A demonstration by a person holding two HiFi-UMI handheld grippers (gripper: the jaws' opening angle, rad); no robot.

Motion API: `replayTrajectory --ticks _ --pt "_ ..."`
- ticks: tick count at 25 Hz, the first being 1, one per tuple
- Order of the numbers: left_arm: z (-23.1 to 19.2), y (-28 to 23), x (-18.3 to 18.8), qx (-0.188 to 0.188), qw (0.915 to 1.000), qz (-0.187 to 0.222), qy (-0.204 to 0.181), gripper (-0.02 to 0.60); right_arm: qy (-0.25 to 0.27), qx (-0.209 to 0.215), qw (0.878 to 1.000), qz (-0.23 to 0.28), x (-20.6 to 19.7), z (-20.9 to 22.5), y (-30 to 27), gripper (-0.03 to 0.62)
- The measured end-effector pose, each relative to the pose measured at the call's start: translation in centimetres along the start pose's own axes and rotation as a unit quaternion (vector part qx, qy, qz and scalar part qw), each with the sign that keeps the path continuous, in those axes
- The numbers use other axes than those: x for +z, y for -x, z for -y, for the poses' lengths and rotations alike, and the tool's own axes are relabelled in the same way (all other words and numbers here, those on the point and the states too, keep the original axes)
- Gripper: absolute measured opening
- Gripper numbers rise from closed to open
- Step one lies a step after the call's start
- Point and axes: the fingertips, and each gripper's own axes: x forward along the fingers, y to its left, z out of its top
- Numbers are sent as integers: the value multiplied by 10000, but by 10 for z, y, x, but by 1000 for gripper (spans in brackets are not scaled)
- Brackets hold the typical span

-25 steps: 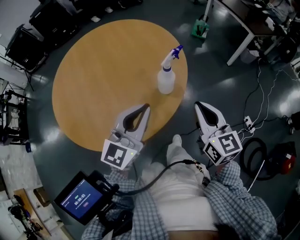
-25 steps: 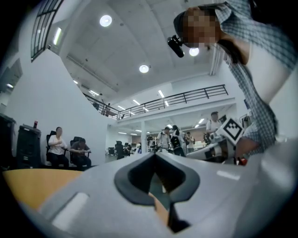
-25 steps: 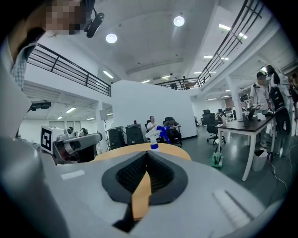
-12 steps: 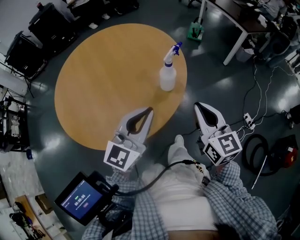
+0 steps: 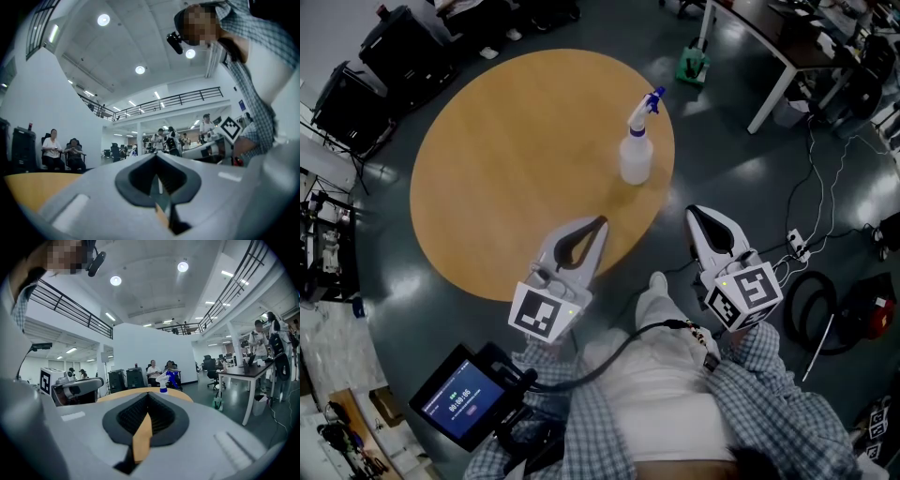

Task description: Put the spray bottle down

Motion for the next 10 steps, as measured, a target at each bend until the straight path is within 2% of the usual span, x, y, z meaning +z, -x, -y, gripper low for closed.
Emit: replayTrajectory --ticks 10 --pt "-1 -3 0 16 10000 -29 -23 0 -21 113 9999 -26 1 -1 -3 3"
